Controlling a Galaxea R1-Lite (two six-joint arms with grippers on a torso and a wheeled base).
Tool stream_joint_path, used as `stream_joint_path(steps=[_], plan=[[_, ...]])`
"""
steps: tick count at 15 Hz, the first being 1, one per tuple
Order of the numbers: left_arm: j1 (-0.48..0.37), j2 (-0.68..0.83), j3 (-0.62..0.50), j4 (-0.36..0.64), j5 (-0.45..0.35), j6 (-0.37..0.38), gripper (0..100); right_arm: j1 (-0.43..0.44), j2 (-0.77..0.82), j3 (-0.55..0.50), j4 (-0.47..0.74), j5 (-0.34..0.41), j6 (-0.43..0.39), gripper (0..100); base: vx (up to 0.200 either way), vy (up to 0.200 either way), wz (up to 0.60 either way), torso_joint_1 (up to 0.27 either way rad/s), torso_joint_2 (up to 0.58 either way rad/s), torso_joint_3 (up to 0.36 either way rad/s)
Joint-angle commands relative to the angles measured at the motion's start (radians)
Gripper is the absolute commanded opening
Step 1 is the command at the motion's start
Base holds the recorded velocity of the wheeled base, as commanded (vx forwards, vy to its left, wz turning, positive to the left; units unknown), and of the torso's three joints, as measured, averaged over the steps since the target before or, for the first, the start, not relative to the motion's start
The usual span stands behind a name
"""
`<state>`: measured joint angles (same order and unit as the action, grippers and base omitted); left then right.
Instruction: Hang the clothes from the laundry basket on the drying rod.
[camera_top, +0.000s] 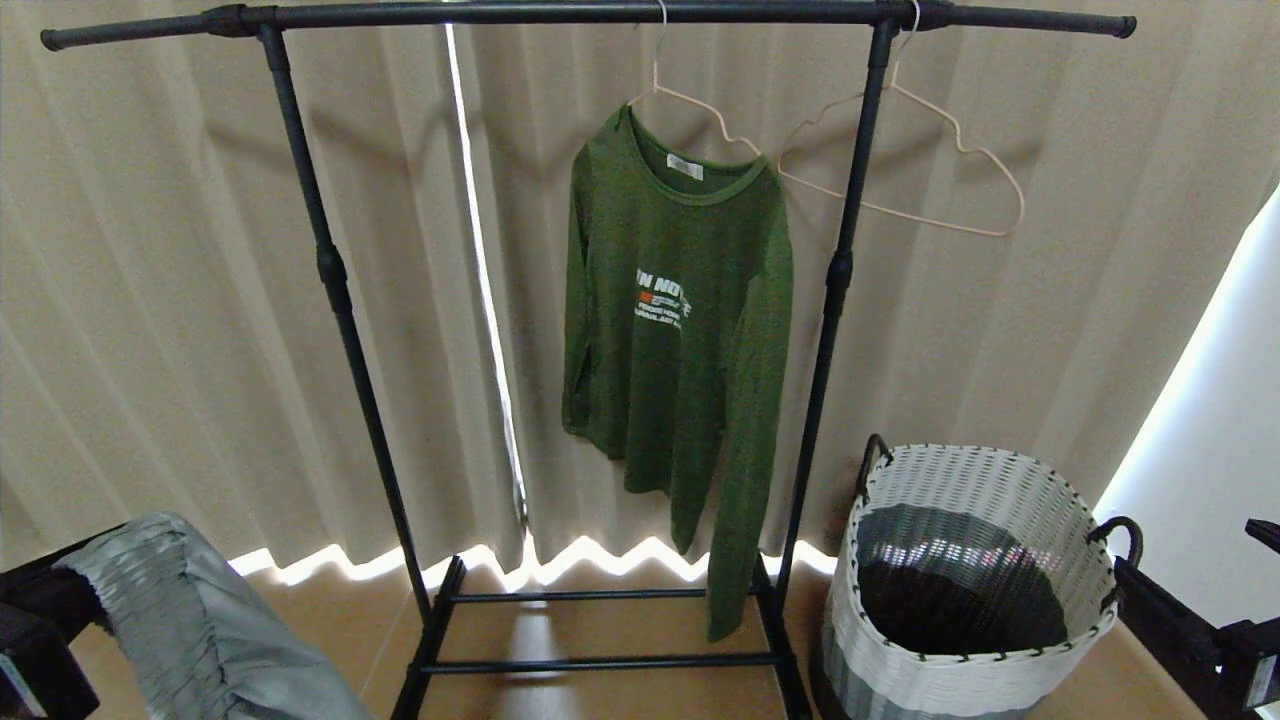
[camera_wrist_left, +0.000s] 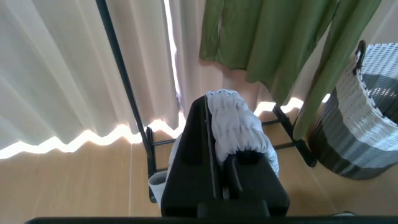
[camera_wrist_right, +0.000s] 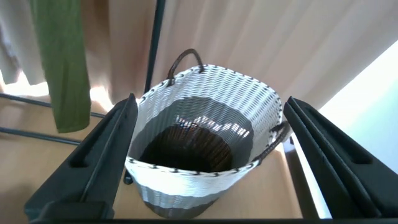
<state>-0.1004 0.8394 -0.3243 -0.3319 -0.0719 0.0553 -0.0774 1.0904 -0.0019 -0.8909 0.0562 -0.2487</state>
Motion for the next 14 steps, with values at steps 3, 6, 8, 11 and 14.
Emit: stream_joint_path(steps=[3,6,8,11,14], plan=[[0.001,0.007,0.044,-0.062,0.000,0.029,0,-0.010,0.006,-0.004,0.003,0.001,-0.001,100,0.000,0.000,0.00,0.028,-0.11,-0.073],[-0.001,0.027,0.045,-0.082,0.000,0.029,0,-0.010,0.003,-0.006,0.001,0.001,-0.001,100,0.000,0.000,0.00,0.051,-0.24,-0.271],[-0.004,0.038,0.048,-0.093,0.000,0.031,0,-0.010,0.003,-0.009,0.001,0.001,-0.001,100,0.000,0.000,0.00,0.159,-0.55,-0.293],[-0.008,0.038,0.047,-0.093,-0.002,0.032,0,-0.010,0.003,-0.010,0.001,0.001,-0.001,100,0.000,0.000,0.00,0.181,-0.49,-0.294],[-0.030,0.035,0.048,-0.093,-0.002,0.032,0,-0.010,0.005,-0.010,0.001,0.001,-0.003,100,0.000,0.000,0.00,0.186,-0.46,-0.281]])
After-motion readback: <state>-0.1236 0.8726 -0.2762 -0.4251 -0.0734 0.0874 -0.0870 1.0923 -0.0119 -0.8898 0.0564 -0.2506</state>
